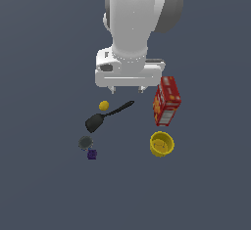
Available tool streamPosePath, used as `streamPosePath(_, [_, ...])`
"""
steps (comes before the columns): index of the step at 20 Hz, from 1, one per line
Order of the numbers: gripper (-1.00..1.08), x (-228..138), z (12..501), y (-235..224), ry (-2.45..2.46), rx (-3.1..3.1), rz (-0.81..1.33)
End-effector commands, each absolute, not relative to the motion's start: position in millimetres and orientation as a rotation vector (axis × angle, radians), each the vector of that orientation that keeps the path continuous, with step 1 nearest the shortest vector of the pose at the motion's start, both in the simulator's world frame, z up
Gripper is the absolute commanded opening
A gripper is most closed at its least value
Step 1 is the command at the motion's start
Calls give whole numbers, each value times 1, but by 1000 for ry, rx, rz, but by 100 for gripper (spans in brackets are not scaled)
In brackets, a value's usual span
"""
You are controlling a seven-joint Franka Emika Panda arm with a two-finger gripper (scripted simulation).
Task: Pick up a designated object from a clutter of objects.
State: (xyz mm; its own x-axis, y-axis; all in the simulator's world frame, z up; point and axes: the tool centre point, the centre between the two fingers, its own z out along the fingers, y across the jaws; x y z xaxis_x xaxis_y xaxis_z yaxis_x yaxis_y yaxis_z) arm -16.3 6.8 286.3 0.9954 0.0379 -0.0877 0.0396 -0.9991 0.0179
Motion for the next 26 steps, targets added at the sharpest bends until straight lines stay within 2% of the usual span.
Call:
streamPosePath(1, [100,-16,286,7,61,3118,-136])
streamPosePath(16, [100,-16,284,-4,91,3103,-148])
streamPosePath(26, [100,-24,248,-23,147,3120,-129])
